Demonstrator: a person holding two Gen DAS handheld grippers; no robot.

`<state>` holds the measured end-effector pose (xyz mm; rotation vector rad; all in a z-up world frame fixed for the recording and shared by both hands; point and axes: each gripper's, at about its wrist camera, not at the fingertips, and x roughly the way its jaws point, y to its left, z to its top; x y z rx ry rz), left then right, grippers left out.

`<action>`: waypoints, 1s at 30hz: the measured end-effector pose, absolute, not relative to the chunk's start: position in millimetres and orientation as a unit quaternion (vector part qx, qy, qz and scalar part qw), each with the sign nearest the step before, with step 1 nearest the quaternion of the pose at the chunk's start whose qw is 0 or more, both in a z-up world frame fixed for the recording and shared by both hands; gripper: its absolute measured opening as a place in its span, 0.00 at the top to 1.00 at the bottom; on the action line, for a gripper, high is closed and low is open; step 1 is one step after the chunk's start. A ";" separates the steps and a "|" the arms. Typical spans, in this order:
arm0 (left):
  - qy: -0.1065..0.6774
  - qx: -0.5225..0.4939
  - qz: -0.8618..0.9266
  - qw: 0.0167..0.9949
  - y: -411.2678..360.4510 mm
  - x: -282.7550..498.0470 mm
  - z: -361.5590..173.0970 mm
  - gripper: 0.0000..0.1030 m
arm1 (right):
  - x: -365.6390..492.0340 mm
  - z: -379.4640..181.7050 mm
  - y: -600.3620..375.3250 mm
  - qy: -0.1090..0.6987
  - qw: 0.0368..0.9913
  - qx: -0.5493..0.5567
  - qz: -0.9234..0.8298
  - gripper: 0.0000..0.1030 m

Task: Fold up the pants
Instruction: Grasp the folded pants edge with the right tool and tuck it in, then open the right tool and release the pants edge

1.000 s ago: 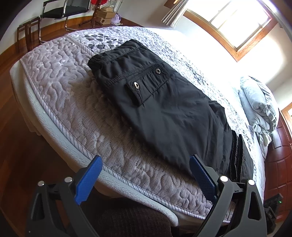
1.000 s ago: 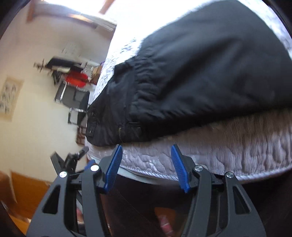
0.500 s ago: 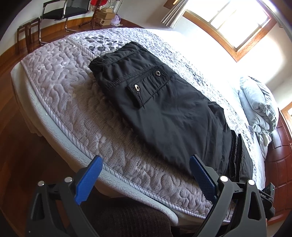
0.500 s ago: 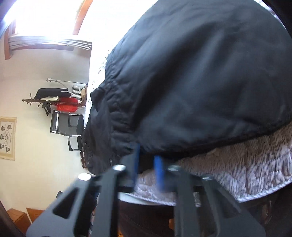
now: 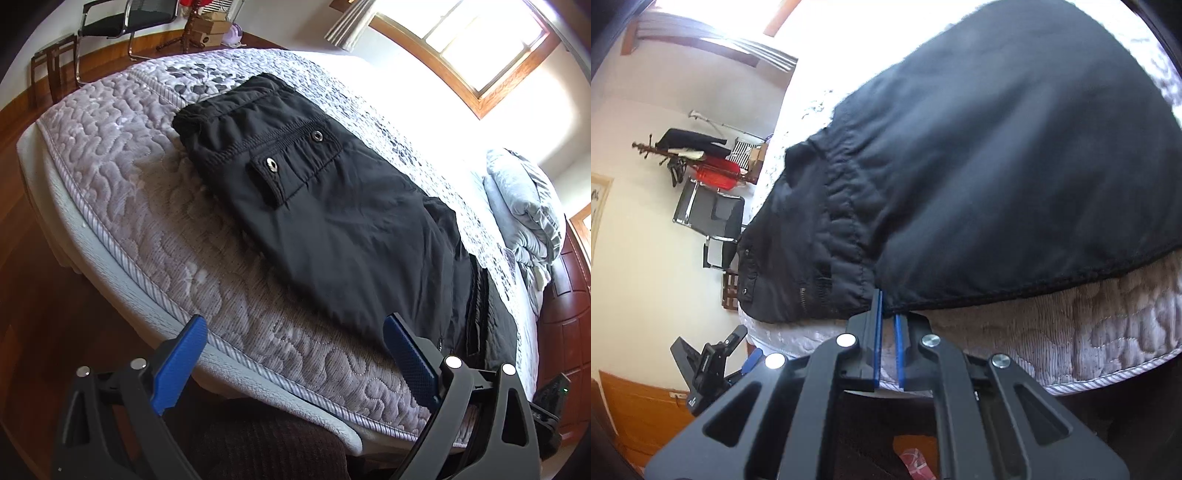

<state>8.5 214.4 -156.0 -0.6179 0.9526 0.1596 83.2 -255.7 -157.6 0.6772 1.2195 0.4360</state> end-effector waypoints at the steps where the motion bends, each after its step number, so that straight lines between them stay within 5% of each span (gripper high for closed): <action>1: 0.450 -0.290 0.076 0.841 214.3 8.4 -155.8 0.06 | 82.4 -161.0 -256.5 0.558 0.743 0.311 0.199 0.96; 6: 0.448 -0.297 0.079 0.840 217.3 11.4 -156.1 0.06 | 85.9 -164.1 -254.8 0.559 0.746 0.299 0.204 0.89; 11: 0.447 -0.325 0.080 0.830 227.3 21.0 -160.8 0.06 | 81.6 -152.8 -254.2 0.553 0.759 0.272 0.209 0.71; 30: 0.376 -0.473 0.097 0.791 293.1 39.1 -178.1 0.06 | 63.7 -95.8 -305.3 0.480 0.837 0.192 0.178 0.62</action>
